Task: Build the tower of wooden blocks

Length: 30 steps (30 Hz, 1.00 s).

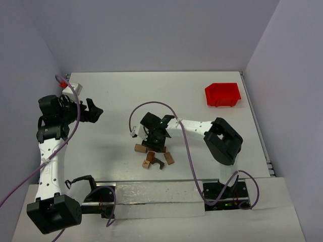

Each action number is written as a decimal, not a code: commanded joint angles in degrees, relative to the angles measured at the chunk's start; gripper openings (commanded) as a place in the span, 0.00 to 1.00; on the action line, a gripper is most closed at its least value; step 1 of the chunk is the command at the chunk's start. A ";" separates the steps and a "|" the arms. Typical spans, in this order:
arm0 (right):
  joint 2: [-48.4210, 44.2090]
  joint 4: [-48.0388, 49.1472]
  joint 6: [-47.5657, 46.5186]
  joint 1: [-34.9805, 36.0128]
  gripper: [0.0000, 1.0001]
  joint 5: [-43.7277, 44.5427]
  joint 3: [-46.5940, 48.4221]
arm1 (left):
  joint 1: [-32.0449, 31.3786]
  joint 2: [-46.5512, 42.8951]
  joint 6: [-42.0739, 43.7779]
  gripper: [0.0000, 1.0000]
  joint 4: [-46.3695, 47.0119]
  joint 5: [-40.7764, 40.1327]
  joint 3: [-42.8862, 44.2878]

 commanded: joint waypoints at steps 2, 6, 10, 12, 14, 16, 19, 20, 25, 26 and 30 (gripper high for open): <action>-5.02 0.54 14.54 -3.76 0.00 -2.52 6.05 | -0.21 -1.54 -2.96 0.99 3.82 -1.63 -0.50; -5.13 0.29 28.19 -7.61 0.00 -3.21 9.42 | -0.21 -4.04 -6.79 0.99 7.36 -5.85 -2.56; -3.52 -1.49 41.95 -8.65 0.00 6.81 11.70 | -0.38 -5.19 -11.66 0.99 11.20 -13.34 -4.08; -1.97 -4.12 47.16 -8.47 0.00 15.13 13.54 | -0.34 -5.60 -15.07 0.99 12.64 -17.79 -4.44; -1.22 -5.13 50.44 -8.56 0.00 17.23 13.92 | -0.30 -5.96 -17.33 0.99 13.54 -21.17 -4.71; -0.51 -5.18 55.04 -8.65 0.00 18.44 13.84 | -0.38 -6.36 -18.35 0.99 14.89 -23.18 -5.35; 1.67 -6.38 60.00 -8.65 0.00 18.91 15.18 | -0.47 -6.37 -18.65 0.99 15.50 -21.42 -5.98; 2.60 -7.21 60.81 -8.65 0.00 19.28 17.05 | -0.61 -5.86 -18.80 0.99 14.93 -20.84 -5.46; 8.43 -10.98 66.15 -9.07 0.00 22.85 21.46 | -0.87 -3.07 -19.13 0.99 12.91 -19.88 -4.57; 9.25 -10.98 66.71 -9.32 0.00 22.59 21.86 | -0.91 -3.02 -19.04 0.99 13.01 -19.32 -4.80; 12.48 -11.52 67.82 -10.49 0.00 21.48 24.67 | -1.09 -3.30 -19.47 0.99 13.95 -18.43 -5.89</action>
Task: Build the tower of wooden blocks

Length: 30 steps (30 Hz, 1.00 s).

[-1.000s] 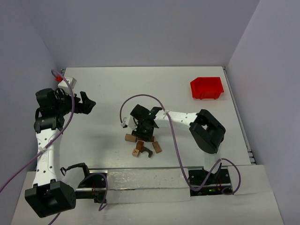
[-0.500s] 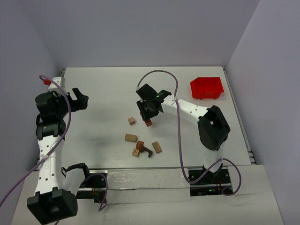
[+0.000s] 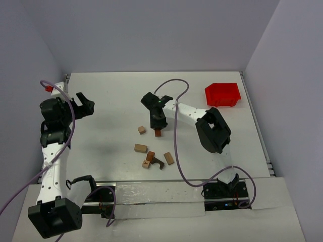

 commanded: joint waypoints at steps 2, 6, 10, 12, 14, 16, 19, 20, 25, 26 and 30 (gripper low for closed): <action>3.62 -2.42 4.93 -1.74 0.00 1.77 5.86 | -0.49 -0.63 -1.16 0.99 2.19 1.13 -0.51; 6.34 -3.80 5.34 -2.03 0.00 2.58 8.64 | -0.49 -0.24 -0.68 0.99 2.27 0.79 -0.74; 8.28 -4.11 5.47 -2.03 0.00 2.77 8.72 | -0.58 0.38 -0.95 0.99 2.63 0.79 -0.73; 9.19 -3.97 4.90 -2.03 0.00 2.40 8.52 | -0.58 0.80 -1.06 0.99 2.71 0.79 -0.62; 9.93 -3.85 4.47 -2.03 0.00 2.36 8.66 | -0.58 1.12 -1.12 0.99 2.62 0.87 -0.48; 10.36 -3.68 4.06 -2.03 0.00 2.55 8.67 | -0.58 1.26 -1.17 0.99 2.66 0.74 -0.44; 11.09 -3.44 3.24 -2.03 0.04 1.94 8.98 | -0.58 1.51 -1.15 0.99 2.97 0.58 -0.57; 11.38 -3.38 2.85 -2.00 0.09 1.55 9.13 | -0.61 1.65 -1.12 0.99 3.09 0.61 -0.62; 12.21 -3.12 2.41 -1.77 0.24 1.25 8.63 | -0.61 2.60 -1.03 0.99 3.15 0.14 -0.50; 12.32 -3.06 2.35 -1.77 0.26 1.14 8.58 | -0.66 2.71 -1.03 0.99 3.15 0.09 -0.39; 12.41 -2.97 2.35 -1.77 0.42 0.70 8.40 | -0.67 3.15 -0.94 0.99 3.14 -0.27 -0.30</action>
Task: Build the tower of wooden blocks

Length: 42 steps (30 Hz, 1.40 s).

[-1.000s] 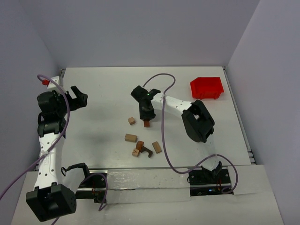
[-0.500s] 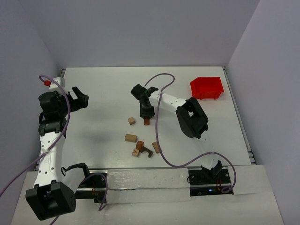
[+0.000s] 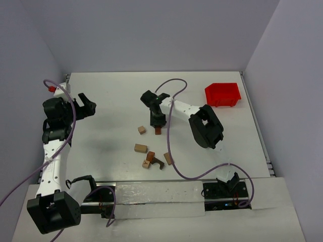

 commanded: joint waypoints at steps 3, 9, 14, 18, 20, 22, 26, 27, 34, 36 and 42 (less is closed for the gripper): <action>2.55 0.35 0.00 0.15 0.62 -0.77 -0.29 | -0.19 0.86 -0.11 0.99 2.62 -0.67 0.96; -1.68 1.74 -0.73 0.58 0.90 -2.58 -2.20 | -0.24 1.37 -0.86 0.99 2.27 0.45 1.44; -10.72 2.13 -6.11 0.65 0.95 -4.70 -0.06 | -0.26 -0.27 1.83 0.99 0.95 3.83 2.36; -20.71 3.31 -15.25 0.48 0.95 -9.29 0.24 | -0.26 -1.86 8.59 0.99 -2.86 13.68 3.46; -25.39 4.40 -19.64 0.39 0.97 -12.71 -1.49 | -0.38 -2.25 11.64 0.97 -4.69 18.05 3.83; -29.14 5.23 -22.32 0.39 0.98 -13.34 -3.56 | -1.24 -2.10 12.26 0.95 -5.66 18.52 4.12; -39.29 8.35 -26.31 -0.02 1.00 -8.04 -13.57 | -9.69 -1.97 16.62 0.89 -10.56 12.03 4.28; -41.06 9.27 -26.74 -0.27 1.00 -6.77 -16.34 | -11.64 -2.22 16.67 0.88 -10.94 9.09 3.49; -50.88 9.08 -28.06 -9.79 1.00 -3.78 -25.21 | -29.67 1.73 8.59 0.80 -15.04 -1.25 -0.24; -50.43 7.23 -26.96 -12.80 1.00 -4.15 -25.64 | -32.40 4.80 8.86 0.76 -18.85 -2.30 1.13; -51.63 10.30 -26.14 -16.48 1.00 -6.53 -30.62 | -38.34 13.88 5.41 0.81 -25.34 -1.76 8.34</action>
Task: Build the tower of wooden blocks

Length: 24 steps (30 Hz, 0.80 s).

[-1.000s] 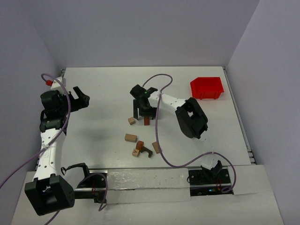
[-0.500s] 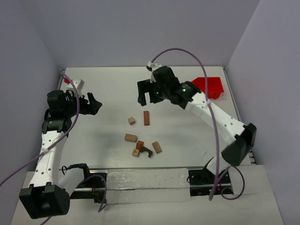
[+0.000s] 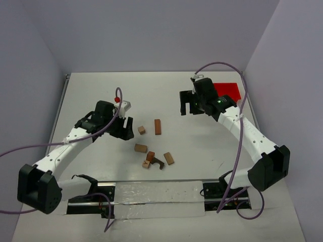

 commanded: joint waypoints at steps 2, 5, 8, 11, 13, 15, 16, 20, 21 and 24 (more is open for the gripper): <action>-1.11 1.75 0.06 -1.00 1.00 -0.15 -1.91 | -3.98 4.89 -6.05 0.83 -7.11 0.06 7.19; 0.20 1.24 0.28 -1.83 1.00 -0.43 -1.02 | -4.35 6.86 -8.38 0.88 -7.86 1.81 8.16; 2.03 0.86 0.44 -2.13 1.00 -0.99 -0.60 | -4.86 8.26 -10.80 0.94 -9.21 3.34 8.37; 2.93 0.73 0.53 -2.36 1.00 -1.34 -0.51 | -5.53 9.04 -13.38 0.99 -10.43 2.95 9.25; 3.43 0.73 0.68 -2.51 1.00 -1.57 -0.36 | -5.63 9.92 -15.13 0.99 -11.53 3.68 9.89; 3.88 0.65 0.68 -2.60 1.00 -1.99 -0.18 | -6.06 10.56 -16.70 0.99 -12.07 2.27 10.58; 4.06 0.64 0.68 -2.61 1.00 -2.09 -0.08 | -6.15 11.50 -17.90 0.99 -12.42 1.92 11.16; 5.21 0.21 0.85 -2.77 1.00 -2.43 0.53 | -6.61 12.61 -20.01 0.99 -11.78 1.14 10.44; 5.37 0.21 0.85 -2.69 1.00 -2.43 0.61 | -6.86 13.24 -20.25 0.99 -11.62 0.34 10.20; 5.97 0.12 1.02 -2.69 1.00 -2.78 1.03 | -8.13 15.04 -20.42 0.99 -10.69 -3.15 9.86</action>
